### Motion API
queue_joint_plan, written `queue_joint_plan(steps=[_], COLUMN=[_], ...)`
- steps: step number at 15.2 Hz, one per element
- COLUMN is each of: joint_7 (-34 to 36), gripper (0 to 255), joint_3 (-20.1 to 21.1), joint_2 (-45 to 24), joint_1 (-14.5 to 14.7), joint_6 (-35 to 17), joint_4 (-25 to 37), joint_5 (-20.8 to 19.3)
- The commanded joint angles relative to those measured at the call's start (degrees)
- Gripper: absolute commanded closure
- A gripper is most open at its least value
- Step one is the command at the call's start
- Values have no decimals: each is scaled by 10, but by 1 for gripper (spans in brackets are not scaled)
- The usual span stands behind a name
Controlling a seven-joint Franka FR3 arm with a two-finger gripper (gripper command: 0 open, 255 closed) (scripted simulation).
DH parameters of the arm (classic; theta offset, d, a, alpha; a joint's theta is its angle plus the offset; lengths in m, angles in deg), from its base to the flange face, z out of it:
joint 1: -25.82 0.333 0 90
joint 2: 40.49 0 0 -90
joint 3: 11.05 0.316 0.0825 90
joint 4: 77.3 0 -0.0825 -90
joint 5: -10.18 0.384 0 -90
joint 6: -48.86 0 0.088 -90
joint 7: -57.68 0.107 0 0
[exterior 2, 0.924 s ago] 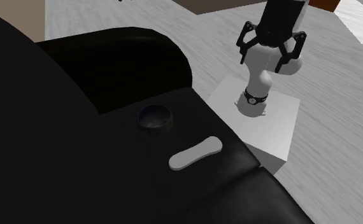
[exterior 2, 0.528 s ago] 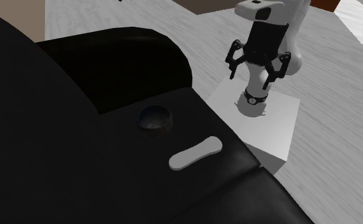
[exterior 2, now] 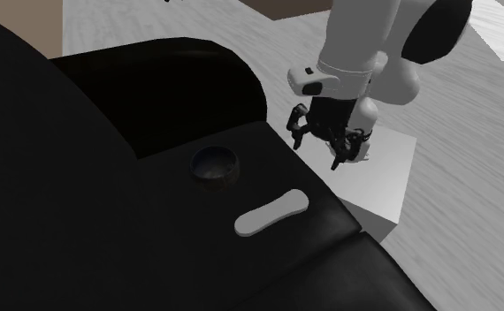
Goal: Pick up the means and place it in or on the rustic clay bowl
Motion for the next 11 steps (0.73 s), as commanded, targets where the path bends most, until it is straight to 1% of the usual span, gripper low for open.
queue_joint_plan(steps=[1, 11], joint_7=[19, 104], gripper=[0, 0], joint_3=[-2, -20], joint_2=[-36, -228], joint_1=[-8, -36], joint_6=[-24, -127], joint_4=[3, 49], joint_5=[1, 16])
